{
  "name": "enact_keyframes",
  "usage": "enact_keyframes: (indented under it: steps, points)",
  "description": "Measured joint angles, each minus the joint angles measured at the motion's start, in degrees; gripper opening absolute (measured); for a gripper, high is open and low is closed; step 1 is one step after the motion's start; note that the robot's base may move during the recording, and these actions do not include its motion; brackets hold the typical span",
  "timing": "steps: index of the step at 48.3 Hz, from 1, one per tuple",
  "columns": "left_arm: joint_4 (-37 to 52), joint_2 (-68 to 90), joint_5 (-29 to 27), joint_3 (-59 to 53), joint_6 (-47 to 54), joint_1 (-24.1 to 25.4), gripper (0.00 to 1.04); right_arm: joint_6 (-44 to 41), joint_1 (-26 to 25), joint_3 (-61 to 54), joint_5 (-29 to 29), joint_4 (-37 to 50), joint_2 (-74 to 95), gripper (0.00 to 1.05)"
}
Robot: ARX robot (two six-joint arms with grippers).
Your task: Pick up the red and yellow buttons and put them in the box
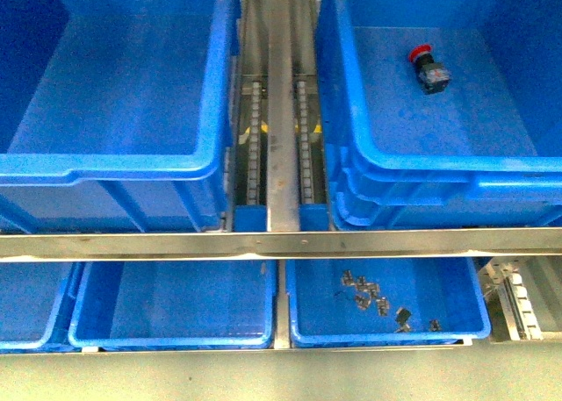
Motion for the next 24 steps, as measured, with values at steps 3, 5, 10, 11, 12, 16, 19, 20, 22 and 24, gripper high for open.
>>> enact_keyframes:
  steps: [3, 5, 10, 11, 12, 16, 19, 20, 22, 24]
  points:
    - [0.02, 0.0, -0.2, 0.0, -0.02, 0.0, 0.97, 0.0, 0.02, 0.0, -0.07, 0.0, 0.04, 0.99]
    - [0.0, 0.0, -0.17, 0.0, 0.0, 0.02, 0.97, 0.0, 0.02, 0.0, -0.2, 0.0, 0.04, 0.99]
    - [0.0, 0.0, -0.13, 0.0, 0.0, 0.02, 0.97, 0.0, 0.02, 0.0, -0.17, -0.02, 0.02, 0.99]
    - [0.02, 0.0, -0.17, 0.0, 0.0, 0.02, 0.97, 0.02, 0.02, 0.0, -0.15, -0.09, 0.0, 0.99]
    - [0.04, 0.0, -0.2, 0.0, 0.0, 0.02, 0.97, 0.0, 0.02, 0.0, -0.15, -0.09, 0.0, 0.99]
    - [-0.02, 0.0, -0.17, 0.0, 0.0, 0.02, 0.97, -0.04, 0.02, 0.0, -0.22, -0.11, 0.07, 0.99]
    - [0.0, 0.0, -0.17, 0.0, 0.0, 0.02, 0.97, -0.02, 0.02, 0.0, -0.31, -0.11, 0.02, 0.99]
    - [0.0, 0.0, -0.17, 0.0, 0.0, 0.02, 0.97, -0.02, 0.02, 0.0, -0.31, -0.11, -0.02, 0.99]
    - [0.02, 0.0, -0.17, 0.0, 0.0, 0.0, 0.97, -0.02, 0.02, 0.0, -0.33, -0.11, -0.02, 0.99]
    - [0.0, 0.0, -0.17, 0.0, 0.0, 0.02, 0.97, -0.02, 0.02, 0.0, -0.33, -0.15, 0.0, 0.99]
